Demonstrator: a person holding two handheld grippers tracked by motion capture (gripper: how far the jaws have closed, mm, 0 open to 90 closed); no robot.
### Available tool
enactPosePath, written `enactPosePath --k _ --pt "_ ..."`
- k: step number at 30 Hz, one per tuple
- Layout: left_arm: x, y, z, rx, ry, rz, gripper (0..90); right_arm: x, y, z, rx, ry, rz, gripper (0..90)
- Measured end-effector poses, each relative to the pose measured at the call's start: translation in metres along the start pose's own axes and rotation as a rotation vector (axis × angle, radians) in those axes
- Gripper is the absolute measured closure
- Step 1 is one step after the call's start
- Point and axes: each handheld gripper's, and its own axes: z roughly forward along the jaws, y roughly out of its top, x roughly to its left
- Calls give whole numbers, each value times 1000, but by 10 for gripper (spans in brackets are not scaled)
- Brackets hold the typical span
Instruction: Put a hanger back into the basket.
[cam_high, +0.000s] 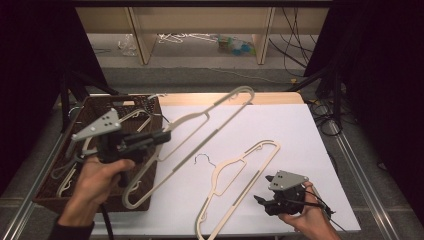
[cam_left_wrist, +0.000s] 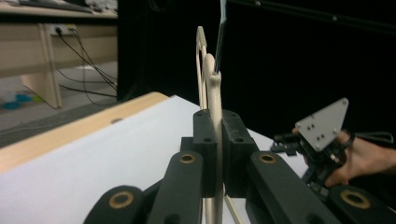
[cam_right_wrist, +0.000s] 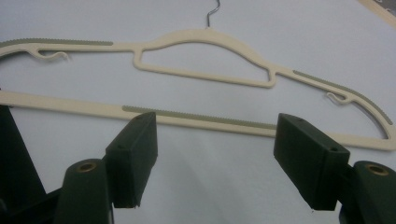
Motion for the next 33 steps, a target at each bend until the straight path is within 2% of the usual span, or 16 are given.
enactPosePath --k 2,3,5,8,10,12,13,16,18,21,26,27,33 --pt "5 12 -12 -11 28 -8 856 -1 -1 0 3 -1 -1 316" --pt "9 19 -18 -18 47 19 856 -1 -1 0 6 0 -1 316" --pt "14 31 -31 -6 96 32 856 -1 -2 1 9 3 2 317" --pt "25 40 -47 -2 163 66 856 -1 -2 1 8 5 4 316" --pt "37 42 -57 -2 210 65 856 -1 -3 1 10 8 2 317" --pt "51 41 -65 -14 251 103 856 -1 -2 1 9 7 3 317" --pt "57 40 -69 -9 278 114 856 -1 -2 1 8 7 4 317" --pt "79 30 -82 -1 340 105 856 -1 -3 1 11 8 4 317" --pt "93 20 -87 9 368 119 856 -1 -3 2 11 11 9 317" --pt "109 3 -94 26 400 110 856 -1 -4 2 17 14 8 319" --pt "128 -22 -101 50 439 85 855 -1 -4 3 21 19 6 319" --pt "131 -26 -102 56 442 91 856 -1 -4 3 21 19 5 320" --pt "141 -46 -105 104 450 79 855 -2 -5 3 22 13 2 320"
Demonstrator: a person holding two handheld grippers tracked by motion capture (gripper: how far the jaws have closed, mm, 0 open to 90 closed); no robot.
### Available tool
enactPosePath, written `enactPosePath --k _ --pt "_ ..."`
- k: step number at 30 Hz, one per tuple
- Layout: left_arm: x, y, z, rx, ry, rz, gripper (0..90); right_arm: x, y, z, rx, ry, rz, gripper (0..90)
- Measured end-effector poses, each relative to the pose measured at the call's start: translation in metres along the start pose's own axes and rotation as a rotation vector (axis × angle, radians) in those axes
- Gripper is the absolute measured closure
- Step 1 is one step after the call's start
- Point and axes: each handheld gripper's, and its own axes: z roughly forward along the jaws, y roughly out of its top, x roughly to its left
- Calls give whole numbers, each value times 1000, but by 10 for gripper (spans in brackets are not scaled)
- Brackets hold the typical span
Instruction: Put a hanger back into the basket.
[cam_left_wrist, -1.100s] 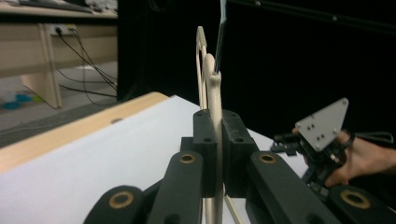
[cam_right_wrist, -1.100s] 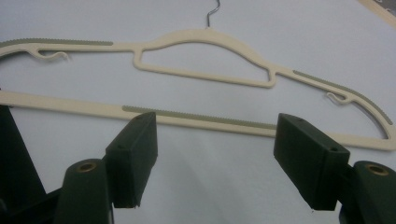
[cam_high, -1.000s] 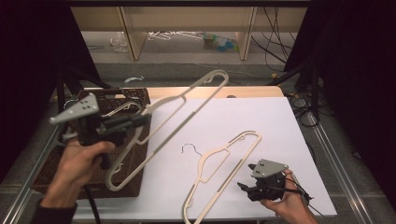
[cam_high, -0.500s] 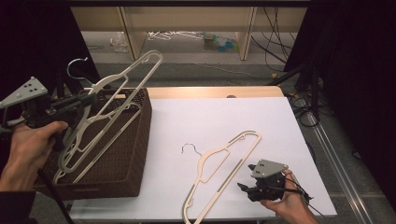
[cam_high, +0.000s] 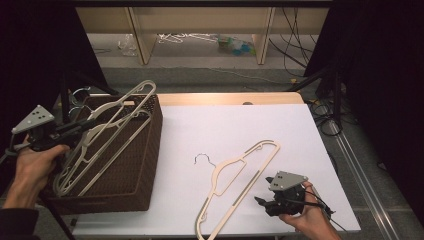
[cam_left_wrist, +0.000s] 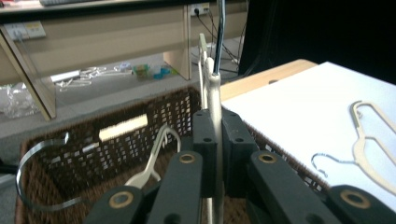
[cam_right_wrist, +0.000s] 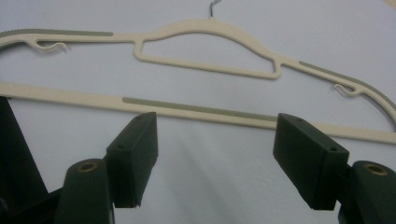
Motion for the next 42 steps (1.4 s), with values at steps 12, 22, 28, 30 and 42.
enactPosePath --k 12,22,28,30,42 --pt "16 -31 6 76 0 -60 855 1 -1 1 8 13 2 320" --pt "29 -48 36 196 30 -102 845 1 -1 3 17 18 -6 320" --pt "48 -65 43 260 129 -174 796 1 -2 3 17 22 -6 320" --pt "52 -71 42 252 159 -216 783 1 -2 2 22 27 -10 320" --pt "38 -66 38 242 258 -237 627 1 -2 2 21 25 4 319"
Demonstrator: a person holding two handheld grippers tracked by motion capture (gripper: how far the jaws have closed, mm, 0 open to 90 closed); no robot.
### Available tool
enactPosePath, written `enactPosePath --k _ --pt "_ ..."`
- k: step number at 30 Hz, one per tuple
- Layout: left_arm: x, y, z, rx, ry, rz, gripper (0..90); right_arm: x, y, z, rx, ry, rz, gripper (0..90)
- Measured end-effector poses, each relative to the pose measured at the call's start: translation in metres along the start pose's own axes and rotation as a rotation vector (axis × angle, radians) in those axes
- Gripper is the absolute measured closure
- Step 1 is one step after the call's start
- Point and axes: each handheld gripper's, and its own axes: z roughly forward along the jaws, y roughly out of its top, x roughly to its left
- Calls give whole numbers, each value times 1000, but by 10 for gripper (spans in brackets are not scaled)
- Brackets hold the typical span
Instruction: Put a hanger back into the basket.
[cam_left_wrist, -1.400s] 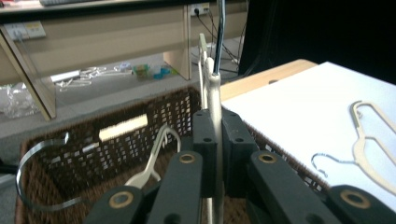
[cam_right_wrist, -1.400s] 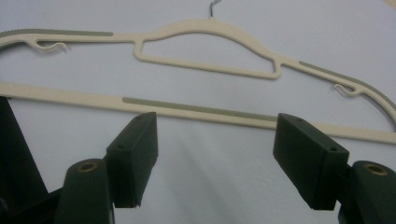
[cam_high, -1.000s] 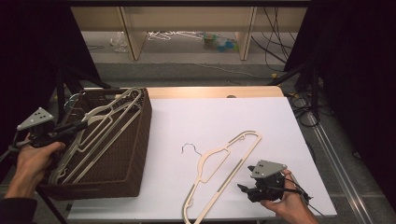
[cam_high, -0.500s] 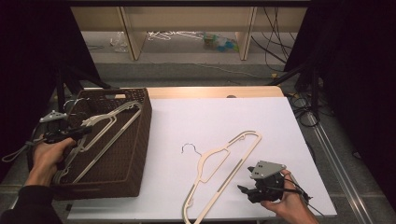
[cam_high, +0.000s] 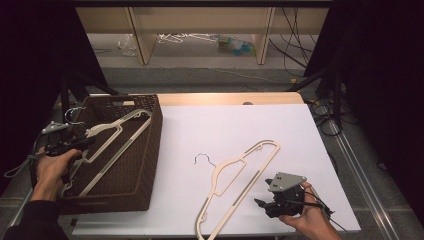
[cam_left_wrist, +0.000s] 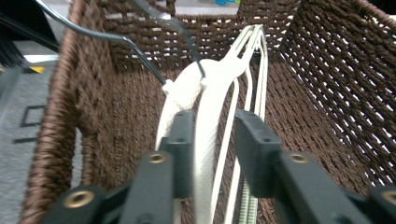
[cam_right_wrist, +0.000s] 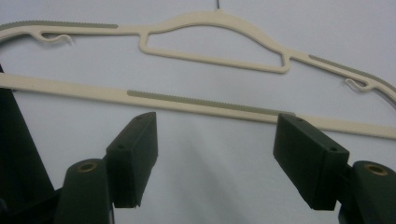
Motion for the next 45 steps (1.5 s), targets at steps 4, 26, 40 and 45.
enactPosePath --k 4,26,40,45 --pt "-15 7 -15 -50 15 -13 466 -1 -1 1 -10 -13 16 305" --pt "-204 -5 -51 -218 -406 272 221 -7 -6 3 -23 -32 111 267" --pt "-254 -63 -44 -177 -480 335 185 -8 -7 6 -22 -41 148 256" --pt "-261 -78 -38 -165 -478 343 184 -12 -10 8 -26 -55 257 236"
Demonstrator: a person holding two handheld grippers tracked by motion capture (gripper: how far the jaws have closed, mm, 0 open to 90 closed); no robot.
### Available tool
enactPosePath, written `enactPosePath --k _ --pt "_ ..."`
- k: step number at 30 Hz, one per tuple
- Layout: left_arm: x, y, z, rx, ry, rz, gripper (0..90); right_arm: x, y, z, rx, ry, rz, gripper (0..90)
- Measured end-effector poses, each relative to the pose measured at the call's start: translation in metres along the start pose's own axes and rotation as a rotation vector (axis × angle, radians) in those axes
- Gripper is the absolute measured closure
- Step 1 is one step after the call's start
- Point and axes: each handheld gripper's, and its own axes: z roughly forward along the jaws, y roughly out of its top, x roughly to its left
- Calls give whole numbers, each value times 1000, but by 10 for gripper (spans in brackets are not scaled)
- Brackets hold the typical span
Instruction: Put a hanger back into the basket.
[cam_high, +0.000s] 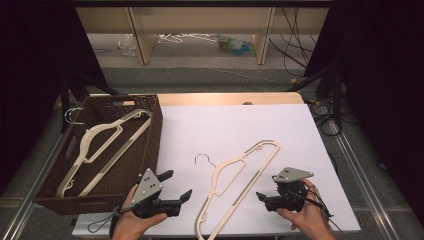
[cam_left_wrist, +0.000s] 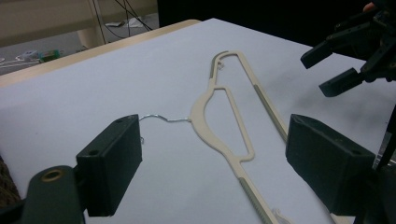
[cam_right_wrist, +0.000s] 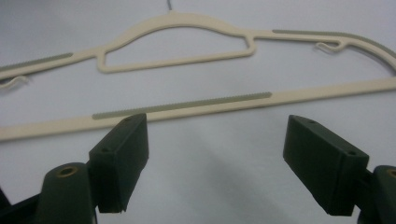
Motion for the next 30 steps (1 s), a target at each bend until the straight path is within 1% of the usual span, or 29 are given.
enactPosePath --k 2,3,5,6,7,8,9,10,11,12,14,15,16,17,18,19,20,22,24,25,26,27,28,30 --pt "-2 -6 3 21 2 20 183 -3 0 3 2 -32 45 228" --pt "-3 -8 5 31 3 17 183 -4 1 4 12 -41 75 225" --pt "-4 -11 7 40 -1 15 183 -6 3 10 15 -62 105 225" --pt "-4 -11 7 40 5 18 183 -6 5 14 30 -67 139 224" --pt "-5 -12 8 40 2 19 183 -7 5 18 39 -69 139 224" --pt "-5 -12 9 41 -8 14 183 -6 7 21 50 -72 158 224" --pt "-6 -12 9 43 -5 14 183 -7 8 25 53 -76 144 224" --pt "-6 -12 10 42 -8 26 183 -6 10 28 62 -87 163 224" --pt "-6 -12 10 40 -8 24 183 -6 12 31 63 -90 159 225" --pt "-6 -12 10 40 -9 23 183 -5 14 34 70 -96 178 225" --pt "-6 -12 10 41 -10 23 183 -4 19 42 83 -109 196 224" --pt "-6 -13 10 42 -10 18 183 -4 21 46 93 -114 194 224" --pt "-6 -13 10 43 -11 22 183 -4 24 51 97 -120 191 223" --pt "-6 -13 9 46 -12 24 183 -3 25 55 106 -130 192 223" --pt "-6 -13 9 46 -13 22 183 -1 28 58 121 -130 210 223" --pt "-5 -13 9 47 -12 21 182 0 29 62 126 -137 211 223" --pt "-5 -13 9 43 -10 19 183 0 30 65 135 -140 200 223" --pt "-5 -13 9 45 -9 20 183 3 32 69 150 -145 209 224" --pt "-4 -13 9 48 -8 22 183 3 32 69 146 -142 172 228" --pt "-4 -14 9 49 -9 18 182 4 33 68 138 -140 186 228" --pt "-4 -14 9 50 -8 21 183 3 34 68 131 -127 176 233" --pt "-4 -14 10 50 -12 15 183 3 34 67 133 -123 165 234" --pt "-4 -14 10 54 -8 22 182 2 34 68 127 -122 166 232" --pt "-5 -15 10 59 -11 23 183 0 34 69 123 -108 135 242"
